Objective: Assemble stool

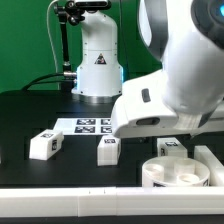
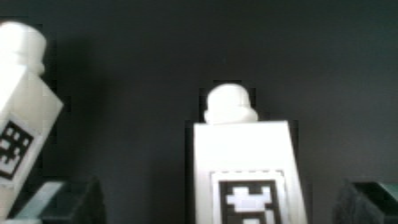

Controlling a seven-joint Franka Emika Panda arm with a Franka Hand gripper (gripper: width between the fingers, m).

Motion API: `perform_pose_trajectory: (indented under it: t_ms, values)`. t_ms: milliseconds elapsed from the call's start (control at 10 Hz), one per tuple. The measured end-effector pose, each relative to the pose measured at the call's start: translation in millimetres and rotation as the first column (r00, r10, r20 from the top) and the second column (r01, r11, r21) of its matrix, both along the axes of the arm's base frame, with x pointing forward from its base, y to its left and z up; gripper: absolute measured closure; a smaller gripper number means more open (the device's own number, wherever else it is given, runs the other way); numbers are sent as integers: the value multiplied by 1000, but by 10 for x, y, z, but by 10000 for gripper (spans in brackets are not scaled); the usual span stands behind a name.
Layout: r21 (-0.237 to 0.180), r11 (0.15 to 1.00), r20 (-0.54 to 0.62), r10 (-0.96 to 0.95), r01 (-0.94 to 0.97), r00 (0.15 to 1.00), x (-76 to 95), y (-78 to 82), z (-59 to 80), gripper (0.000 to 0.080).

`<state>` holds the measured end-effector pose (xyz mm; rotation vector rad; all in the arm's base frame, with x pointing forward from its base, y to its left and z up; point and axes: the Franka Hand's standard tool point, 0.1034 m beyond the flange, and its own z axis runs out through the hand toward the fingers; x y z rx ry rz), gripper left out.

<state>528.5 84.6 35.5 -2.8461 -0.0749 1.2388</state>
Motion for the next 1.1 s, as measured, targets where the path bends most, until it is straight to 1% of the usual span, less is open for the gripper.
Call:
perform_pose_trajectory:
  t_ms: [100,300,500,800,1100]
  values:
    - [0,1000,-17,1,-1,1000,10,1,-29,151]
    - [1,1000,-6,-1,1,1000,48,6,-38,151]
    - [1,1000,2,4,-4,1000,118,68,-93,151]
    - [8,1000,-6,13,-13,1000,85,103,-114,151]
    - [16,1000,-5,21,-21,1000,87,102,-115,151]
